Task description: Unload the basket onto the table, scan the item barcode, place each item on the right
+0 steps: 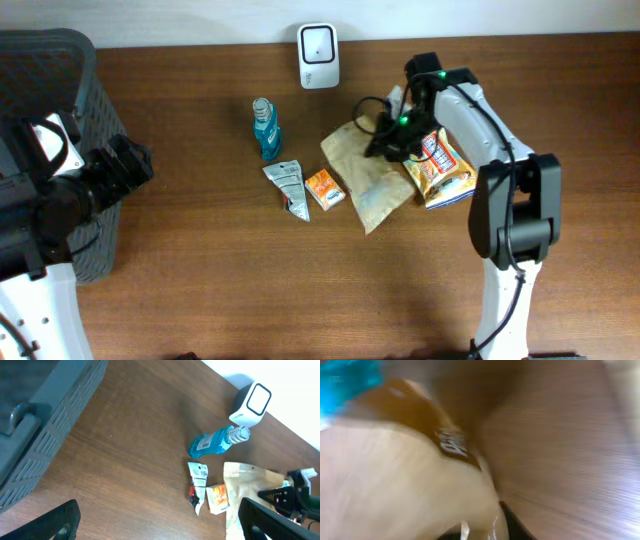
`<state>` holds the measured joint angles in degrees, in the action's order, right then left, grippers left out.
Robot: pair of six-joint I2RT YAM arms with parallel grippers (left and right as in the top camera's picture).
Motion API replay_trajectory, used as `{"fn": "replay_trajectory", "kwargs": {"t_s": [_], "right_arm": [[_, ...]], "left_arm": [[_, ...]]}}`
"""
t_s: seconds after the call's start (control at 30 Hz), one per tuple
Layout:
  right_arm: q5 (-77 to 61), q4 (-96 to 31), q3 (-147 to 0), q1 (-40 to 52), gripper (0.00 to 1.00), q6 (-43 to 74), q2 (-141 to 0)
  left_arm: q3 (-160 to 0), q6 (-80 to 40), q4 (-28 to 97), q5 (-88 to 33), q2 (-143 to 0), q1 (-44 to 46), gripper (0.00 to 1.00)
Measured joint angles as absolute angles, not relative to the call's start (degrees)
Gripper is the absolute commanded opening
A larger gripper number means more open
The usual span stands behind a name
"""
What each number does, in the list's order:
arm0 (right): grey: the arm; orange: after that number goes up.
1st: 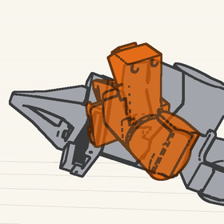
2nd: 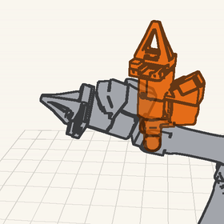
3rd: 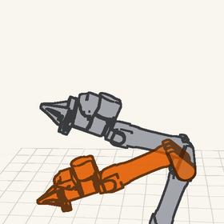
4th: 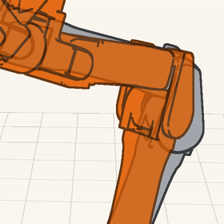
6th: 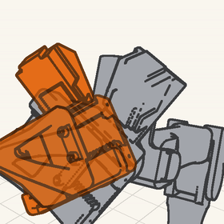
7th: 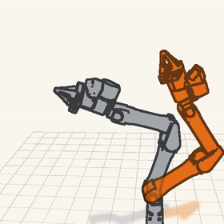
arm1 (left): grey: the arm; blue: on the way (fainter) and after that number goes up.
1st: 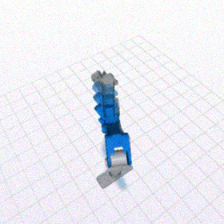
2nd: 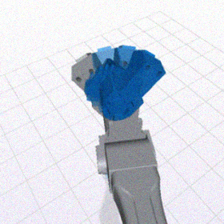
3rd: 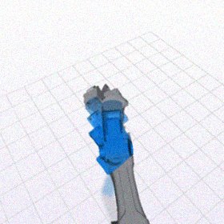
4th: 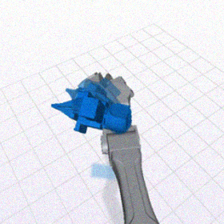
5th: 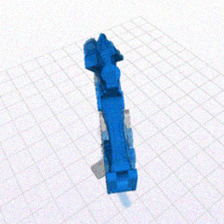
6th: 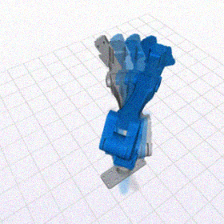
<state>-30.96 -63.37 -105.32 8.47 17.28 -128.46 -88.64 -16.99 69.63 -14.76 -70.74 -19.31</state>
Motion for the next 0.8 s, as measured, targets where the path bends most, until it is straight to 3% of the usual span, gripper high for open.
{"fn": "replay_trajectory", "kwargs": {"t_s": [0.17,0.4,0.57,0.8], "right_arm": [[-15.5,-68.7,-106.5,7.2,0.43,17.0,-128.5],[-10.9,-81.4,-122.3,7.5,0.56,12.8,-128.7],[-9.2,-86.1,-124.7,12.2,0.98,4.7,-128.3],[-3.8,-75.4,-113.4,23.0,0.99,3.7,-128.4]], "left_arm": [[-88.6,-17.0,69.6,-14.8,-70.7,-19.3,0.99],[-88.6,-17.0,69.6,-14.8,-70.7,-19.3,0.99],[-88.6,-17.0,69.6,-14.8,-70.7,-19.3,0.99],[-88.6,-17.0,69.6,-14.8,-70.7,-19.3,0.99]]}}
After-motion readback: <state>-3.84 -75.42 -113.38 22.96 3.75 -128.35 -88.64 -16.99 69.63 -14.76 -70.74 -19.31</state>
